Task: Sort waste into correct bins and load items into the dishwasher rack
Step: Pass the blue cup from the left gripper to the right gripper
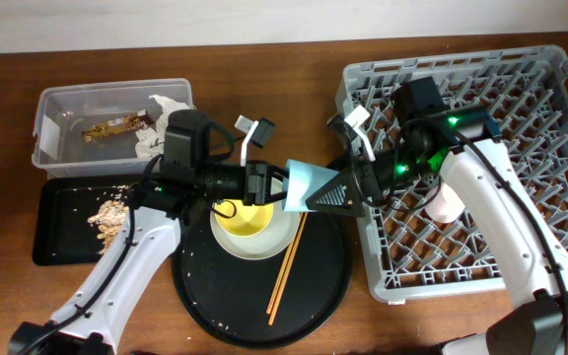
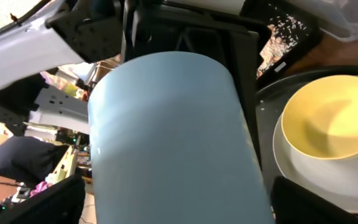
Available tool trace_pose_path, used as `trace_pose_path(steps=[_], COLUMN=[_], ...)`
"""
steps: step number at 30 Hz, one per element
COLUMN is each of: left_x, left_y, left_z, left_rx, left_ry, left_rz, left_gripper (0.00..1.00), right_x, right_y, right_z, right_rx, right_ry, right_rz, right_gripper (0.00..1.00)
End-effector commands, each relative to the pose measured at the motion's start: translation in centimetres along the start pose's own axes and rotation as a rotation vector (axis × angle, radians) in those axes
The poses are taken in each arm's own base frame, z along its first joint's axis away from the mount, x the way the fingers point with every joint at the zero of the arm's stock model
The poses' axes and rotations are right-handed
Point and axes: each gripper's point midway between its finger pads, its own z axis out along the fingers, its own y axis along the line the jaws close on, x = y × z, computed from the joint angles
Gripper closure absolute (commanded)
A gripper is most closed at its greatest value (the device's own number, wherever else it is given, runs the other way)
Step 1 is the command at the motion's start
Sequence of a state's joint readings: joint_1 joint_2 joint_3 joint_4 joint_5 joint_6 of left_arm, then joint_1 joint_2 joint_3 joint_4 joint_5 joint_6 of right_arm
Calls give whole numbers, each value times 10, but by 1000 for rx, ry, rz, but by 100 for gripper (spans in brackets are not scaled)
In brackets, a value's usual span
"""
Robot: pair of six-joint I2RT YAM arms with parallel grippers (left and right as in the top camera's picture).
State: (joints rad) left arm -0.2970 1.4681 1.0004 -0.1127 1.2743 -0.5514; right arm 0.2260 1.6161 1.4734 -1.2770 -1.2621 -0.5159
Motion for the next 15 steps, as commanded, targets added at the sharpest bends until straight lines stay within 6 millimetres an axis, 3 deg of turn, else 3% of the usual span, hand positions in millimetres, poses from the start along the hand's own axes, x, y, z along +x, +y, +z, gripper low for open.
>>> trace_pose_path(steps=[1,8,13,15], left_x=[0,-1,-1,-1], left_y=[-6,-5,-5,-4], left_z=[0,0,0,0], left_rx=[25,20,20,18], left_ry=[12,9,9,8], left_rz=[2,-1,-2,-1], left_gripper=[100,100,100,94], right_x=[-1,0,-2,0], right_y=[7,-1,-2,-7], right_z=[3,2,2,2], right_rx=[-38,-1,2,30], right_ry=[-9,3,0,14], right_rz=[-5,-23,-36,-39], right_gripper=[20,26,38,41])
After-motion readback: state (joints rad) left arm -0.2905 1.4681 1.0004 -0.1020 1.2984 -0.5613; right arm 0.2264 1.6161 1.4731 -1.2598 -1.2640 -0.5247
